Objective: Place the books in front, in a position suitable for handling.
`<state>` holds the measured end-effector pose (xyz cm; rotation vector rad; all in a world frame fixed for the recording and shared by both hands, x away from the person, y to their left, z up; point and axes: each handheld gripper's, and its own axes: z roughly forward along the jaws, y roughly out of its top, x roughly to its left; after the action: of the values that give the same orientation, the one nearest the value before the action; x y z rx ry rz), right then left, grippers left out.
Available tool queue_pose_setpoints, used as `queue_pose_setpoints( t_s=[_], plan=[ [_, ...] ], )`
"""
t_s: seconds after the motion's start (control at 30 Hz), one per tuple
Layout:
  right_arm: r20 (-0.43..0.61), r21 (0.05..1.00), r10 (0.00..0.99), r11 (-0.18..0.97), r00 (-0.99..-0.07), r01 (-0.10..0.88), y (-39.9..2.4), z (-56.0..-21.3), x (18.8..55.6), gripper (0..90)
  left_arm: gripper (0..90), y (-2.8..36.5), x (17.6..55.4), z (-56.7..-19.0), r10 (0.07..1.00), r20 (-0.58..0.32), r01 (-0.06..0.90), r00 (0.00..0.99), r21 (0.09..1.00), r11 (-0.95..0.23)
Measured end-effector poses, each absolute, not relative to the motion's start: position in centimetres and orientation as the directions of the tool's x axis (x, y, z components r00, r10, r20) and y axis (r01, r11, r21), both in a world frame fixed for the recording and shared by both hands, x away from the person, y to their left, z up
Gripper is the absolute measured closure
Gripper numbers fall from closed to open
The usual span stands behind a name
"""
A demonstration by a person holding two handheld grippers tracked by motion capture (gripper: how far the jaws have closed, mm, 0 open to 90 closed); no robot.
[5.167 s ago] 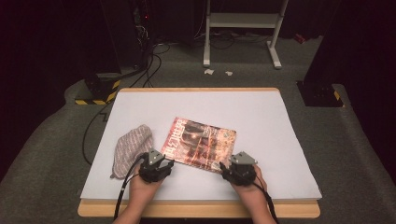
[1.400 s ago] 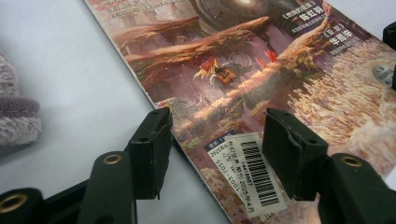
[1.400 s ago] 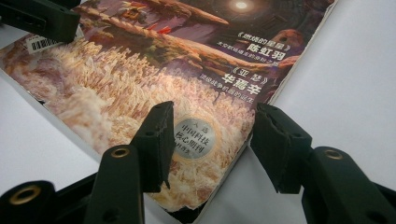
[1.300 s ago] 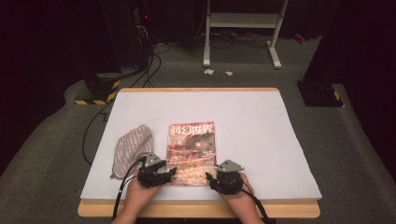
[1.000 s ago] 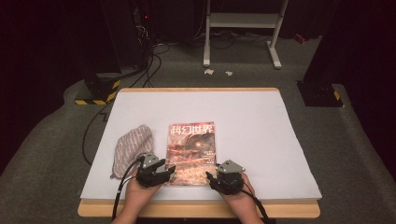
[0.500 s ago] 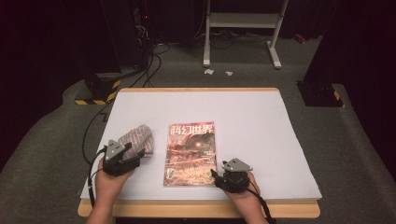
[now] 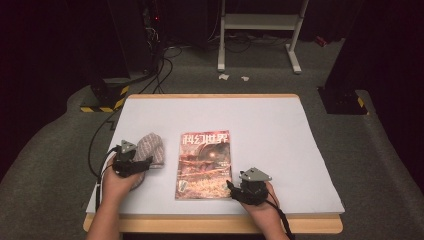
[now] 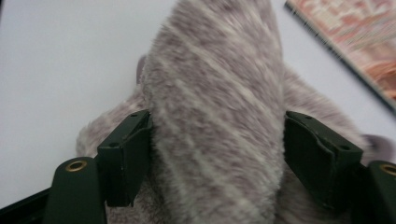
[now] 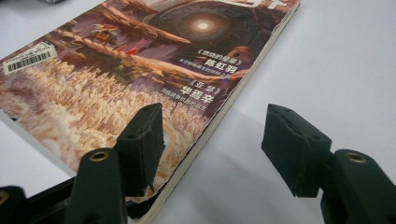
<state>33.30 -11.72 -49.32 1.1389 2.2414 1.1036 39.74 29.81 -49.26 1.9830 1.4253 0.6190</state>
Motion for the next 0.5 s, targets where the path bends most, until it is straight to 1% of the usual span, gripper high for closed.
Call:
queue_pose_setpoints(
  t_s=[0.07,0.13,0.3,0.4,0.43,0.5],
  plan=[
    [0.007,0.789,0.806,0.359,-0.592,0.498,-11.7,-49.4,33.5,38.2,27.6,29.8,40.0,-49.9,0.944,0.036,0.669,0.328,0.697,-0.259],
    [0.007,0.787,0.806,0.360,-0.592,0.501,-11.7,-49.5,33.6,38.2,32.1,30.0,39.9,-50.1,0.941,0.038,0.657,0.335,0.707,-0.262],
    [0.010,0.786,0.807,0.358,-0.590,0.504,-11.7,-49.6,33.6,38.2,48.2,30.2,39.5,-50.2,0.943,0.040,0.647,0.331,0.718,-0.258],
    [0.004,0.790,0.808,0.359,-0.589,0.498,-11.8,-49.5,33.5,38.4,60.5,30.1,39.3,-50.1,0.939,0.062,0.636,0.338,0.721,-0.276],
    [0.003,0.792,0.808,0.357,-0.589,0.495,-11.9,-49.4,33.5,38.5,64.3,29.8,38.9,-50.1,0.938,0.087,0.627,0.335,0.723,-0.290],
    [0.001,0.794,0.811,0.355,-0.585,0.494,-12.1,-49.4,33.3,38.7,68.1,29.7,38.6,-49.9,0.936,0.104,0.620,0.337,0.723,-0.304]
  ],
)
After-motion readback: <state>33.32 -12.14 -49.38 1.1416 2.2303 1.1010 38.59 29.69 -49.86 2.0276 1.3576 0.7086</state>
